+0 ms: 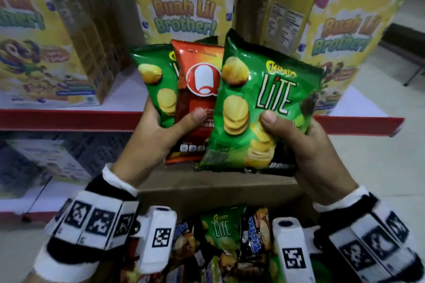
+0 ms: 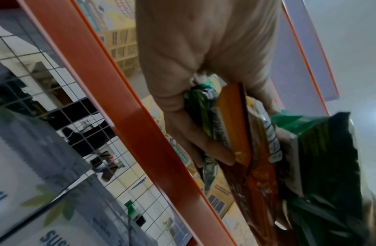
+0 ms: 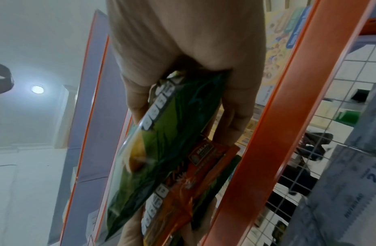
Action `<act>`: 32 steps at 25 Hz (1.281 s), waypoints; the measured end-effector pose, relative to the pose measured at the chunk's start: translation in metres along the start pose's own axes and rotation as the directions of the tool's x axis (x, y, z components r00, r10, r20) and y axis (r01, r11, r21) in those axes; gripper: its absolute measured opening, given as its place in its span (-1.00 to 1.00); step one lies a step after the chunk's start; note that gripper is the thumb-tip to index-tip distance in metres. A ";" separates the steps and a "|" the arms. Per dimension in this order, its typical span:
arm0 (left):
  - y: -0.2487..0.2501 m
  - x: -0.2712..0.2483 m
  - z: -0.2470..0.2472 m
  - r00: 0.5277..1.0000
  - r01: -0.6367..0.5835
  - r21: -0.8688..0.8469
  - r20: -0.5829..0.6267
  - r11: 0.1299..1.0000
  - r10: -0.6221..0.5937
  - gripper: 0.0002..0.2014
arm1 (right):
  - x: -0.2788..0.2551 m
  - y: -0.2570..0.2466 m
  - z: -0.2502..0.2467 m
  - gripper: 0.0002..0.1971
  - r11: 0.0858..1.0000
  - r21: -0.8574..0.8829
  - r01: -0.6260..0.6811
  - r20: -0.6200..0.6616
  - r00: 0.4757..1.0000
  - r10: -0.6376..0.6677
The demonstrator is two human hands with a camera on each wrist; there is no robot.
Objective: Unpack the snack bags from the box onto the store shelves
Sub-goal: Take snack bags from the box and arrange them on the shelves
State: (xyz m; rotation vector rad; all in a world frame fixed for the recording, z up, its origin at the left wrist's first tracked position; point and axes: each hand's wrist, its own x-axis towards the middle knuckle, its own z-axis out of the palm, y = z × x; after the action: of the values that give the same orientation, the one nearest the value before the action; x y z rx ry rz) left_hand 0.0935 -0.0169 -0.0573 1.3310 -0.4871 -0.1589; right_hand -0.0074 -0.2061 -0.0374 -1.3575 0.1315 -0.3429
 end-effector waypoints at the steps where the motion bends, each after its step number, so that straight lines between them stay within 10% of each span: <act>1: 0.011 -0.001 0.000 1.000 0.029 0.008 -0.012 1.000 -0.029 -0.01 | 0.000 -0.009 0.005 -0.43 0.999 -0.001 -0.036 -0.003 0.999 0.036; 17: 0.346 0.013 0.089 0.958 0.288 0.070 -0.019 0.955 -0.288 -0.22 | -0.034 -0.386 0.053 -0.53 0.951 -0.023 -0.310 0.014 0.951 0.310; 32: 0.582 0.070 0.094 0.945 0.252 -0.079 0.233 0.964 -0.228 0.00 | -0.030 -0.608 0.132 -0.43 0.985 -0.084 -0.150 -0.015 0.989 0.149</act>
State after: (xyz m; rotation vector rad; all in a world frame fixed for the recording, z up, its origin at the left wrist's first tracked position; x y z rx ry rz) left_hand 0.0209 0.0148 0.5305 1.2698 -0.4954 -0.5352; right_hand -0.0983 -0.1778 0.5784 -1.4211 0.2559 -0.2189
